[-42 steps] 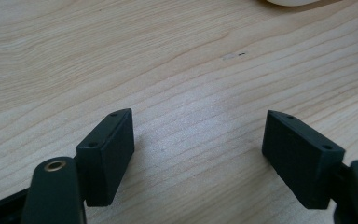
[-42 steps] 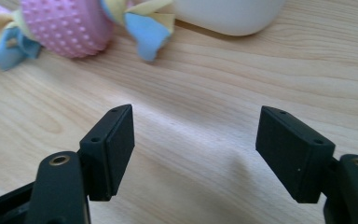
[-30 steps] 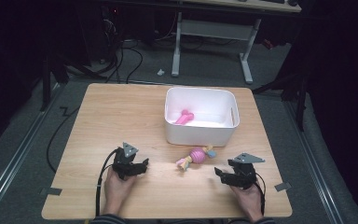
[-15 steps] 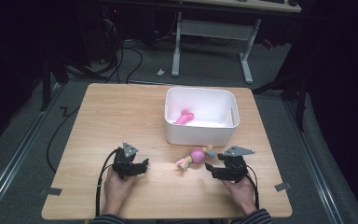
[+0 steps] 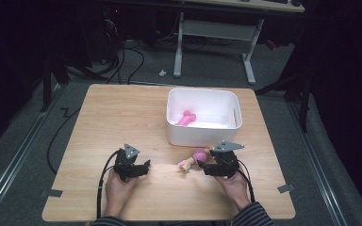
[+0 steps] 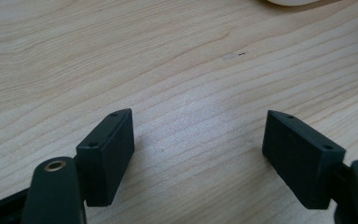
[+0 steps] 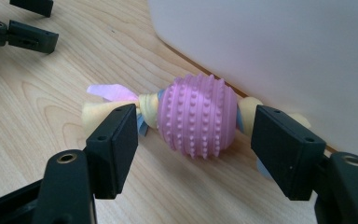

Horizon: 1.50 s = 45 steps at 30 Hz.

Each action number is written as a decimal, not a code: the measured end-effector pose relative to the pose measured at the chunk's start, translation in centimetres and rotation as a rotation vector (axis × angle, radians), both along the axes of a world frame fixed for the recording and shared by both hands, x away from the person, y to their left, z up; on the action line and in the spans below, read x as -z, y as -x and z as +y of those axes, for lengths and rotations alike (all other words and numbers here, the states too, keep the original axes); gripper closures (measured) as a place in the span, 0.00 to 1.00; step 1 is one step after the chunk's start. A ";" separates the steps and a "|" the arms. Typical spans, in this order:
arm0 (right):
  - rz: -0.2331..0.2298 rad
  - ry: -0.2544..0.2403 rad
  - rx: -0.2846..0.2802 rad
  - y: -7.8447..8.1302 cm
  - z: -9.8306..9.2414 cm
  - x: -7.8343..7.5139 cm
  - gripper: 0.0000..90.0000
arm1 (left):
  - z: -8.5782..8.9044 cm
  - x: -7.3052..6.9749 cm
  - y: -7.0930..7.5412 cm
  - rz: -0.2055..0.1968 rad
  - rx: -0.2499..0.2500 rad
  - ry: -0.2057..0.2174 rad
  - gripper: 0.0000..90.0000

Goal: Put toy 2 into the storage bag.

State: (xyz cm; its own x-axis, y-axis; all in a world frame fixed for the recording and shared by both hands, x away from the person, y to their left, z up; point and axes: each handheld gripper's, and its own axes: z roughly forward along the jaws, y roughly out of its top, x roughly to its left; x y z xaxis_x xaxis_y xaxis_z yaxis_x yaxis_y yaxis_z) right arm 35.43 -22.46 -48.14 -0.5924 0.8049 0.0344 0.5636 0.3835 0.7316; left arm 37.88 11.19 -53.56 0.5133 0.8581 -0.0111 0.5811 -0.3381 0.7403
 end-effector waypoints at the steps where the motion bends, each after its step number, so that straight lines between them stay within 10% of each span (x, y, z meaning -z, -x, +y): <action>1: 0.001 0.001 0.004 -0.1 0.1 0.0 0.36 | 0.0 0.0 0.0 0.000 0.000 0.000 0.28; 45: -0.019 0.068 0.021 -2.4 2.0 1.1 0.44 | 0.0 0.0 0.0 0.003 0.002 0.000 0.28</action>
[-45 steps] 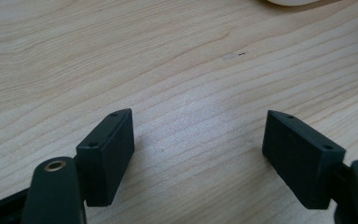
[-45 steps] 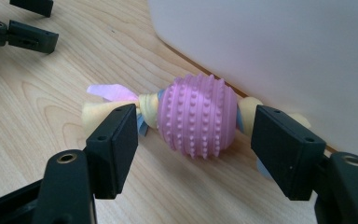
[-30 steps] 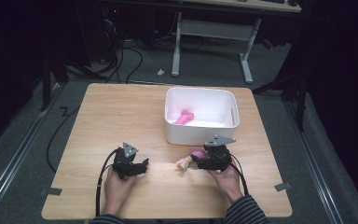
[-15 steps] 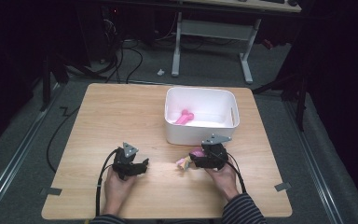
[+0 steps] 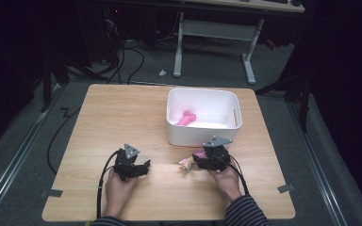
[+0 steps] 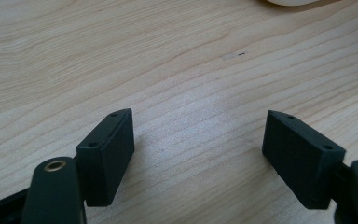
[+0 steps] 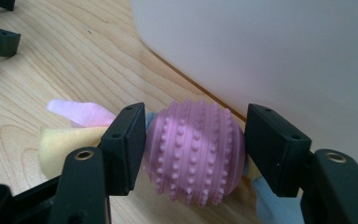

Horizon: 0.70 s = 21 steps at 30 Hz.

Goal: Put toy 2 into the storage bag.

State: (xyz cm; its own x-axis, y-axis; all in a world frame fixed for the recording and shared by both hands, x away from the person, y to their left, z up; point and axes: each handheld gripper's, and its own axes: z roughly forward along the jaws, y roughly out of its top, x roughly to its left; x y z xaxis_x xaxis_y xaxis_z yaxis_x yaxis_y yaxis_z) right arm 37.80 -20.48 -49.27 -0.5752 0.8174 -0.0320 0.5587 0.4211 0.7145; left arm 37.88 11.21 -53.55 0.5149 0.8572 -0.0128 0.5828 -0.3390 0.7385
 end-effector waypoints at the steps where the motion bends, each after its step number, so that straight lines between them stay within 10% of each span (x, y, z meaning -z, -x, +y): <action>1: -0.002 0.001 0.000 0.0 0.0 0.0 0.45 | 0.0 0.0 0.0 -0.001 -0.001 0.001 0.28; 21: -0.013 -0.011 -0.042 1.9 -0.9 -1.6 0.45 | 0.0 0.0 0.0 0.000 0.001 0.000 0.28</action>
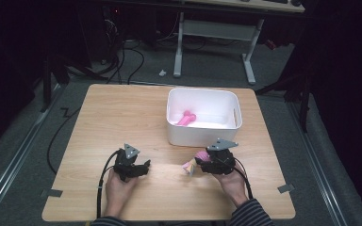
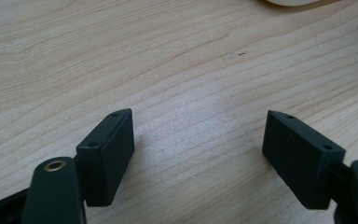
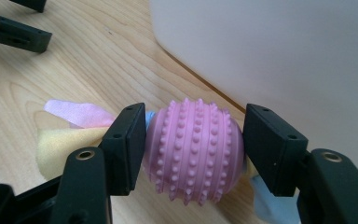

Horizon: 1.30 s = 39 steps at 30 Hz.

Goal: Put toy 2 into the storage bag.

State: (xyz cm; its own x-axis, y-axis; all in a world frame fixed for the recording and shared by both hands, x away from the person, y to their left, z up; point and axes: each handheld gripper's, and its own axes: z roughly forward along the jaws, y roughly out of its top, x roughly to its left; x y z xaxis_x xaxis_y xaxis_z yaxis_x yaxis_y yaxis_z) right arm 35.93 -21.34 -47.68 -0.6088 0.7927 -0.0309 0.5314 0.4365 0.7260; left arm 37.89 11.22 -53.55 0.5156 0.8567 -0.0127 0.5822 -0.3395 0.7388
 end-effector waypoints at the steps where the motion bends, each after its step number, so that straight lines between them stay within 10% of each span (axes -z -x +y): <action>1: -0.005 -0.003 -0.002 0.1 -0.1 -0.2 0.45 | 0.0 0.0 0.0 0.000 0.000 0.000 0.28; 39: -0.059 -0.083 0.049 3.4 -6.8 -5.7 0.46 | 0.0 0.0 0.0 -0.002 -0.001 -0.001 0.28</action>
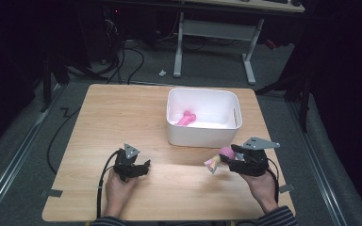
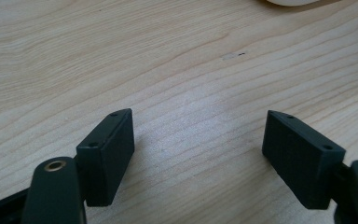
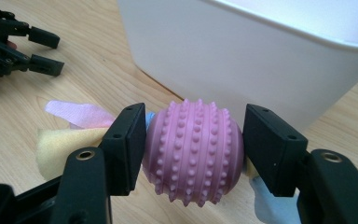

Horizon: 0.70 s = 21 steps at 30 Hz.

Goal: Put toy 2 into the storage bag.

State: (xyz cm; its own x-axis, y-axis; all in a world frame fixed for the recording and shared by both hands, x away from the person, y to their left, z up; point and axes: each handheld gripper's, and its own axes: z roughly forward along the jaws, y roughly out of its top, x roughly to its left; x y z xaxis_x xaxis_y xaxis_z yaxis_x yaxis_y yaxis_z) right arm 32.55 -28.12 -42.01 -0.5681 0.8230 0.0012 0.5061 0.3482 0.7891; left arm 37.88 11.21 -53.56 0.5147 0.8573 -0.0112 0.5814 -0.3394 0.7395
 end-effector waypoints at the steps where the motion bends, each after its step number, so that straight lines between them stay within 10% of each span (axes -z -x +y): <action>1: -0.003 -0.002 -0.001 0.1 -0.1 -0.2 0.46 | 0.0 0.0 0.0 0.000 0.000 0.000 0.28; 21: -0.040 -0.001 -0.015 0.3 -1.0 -4.2 0.46 | 0.0 0.0 0.0 0.000 -0.002 0.000 0.28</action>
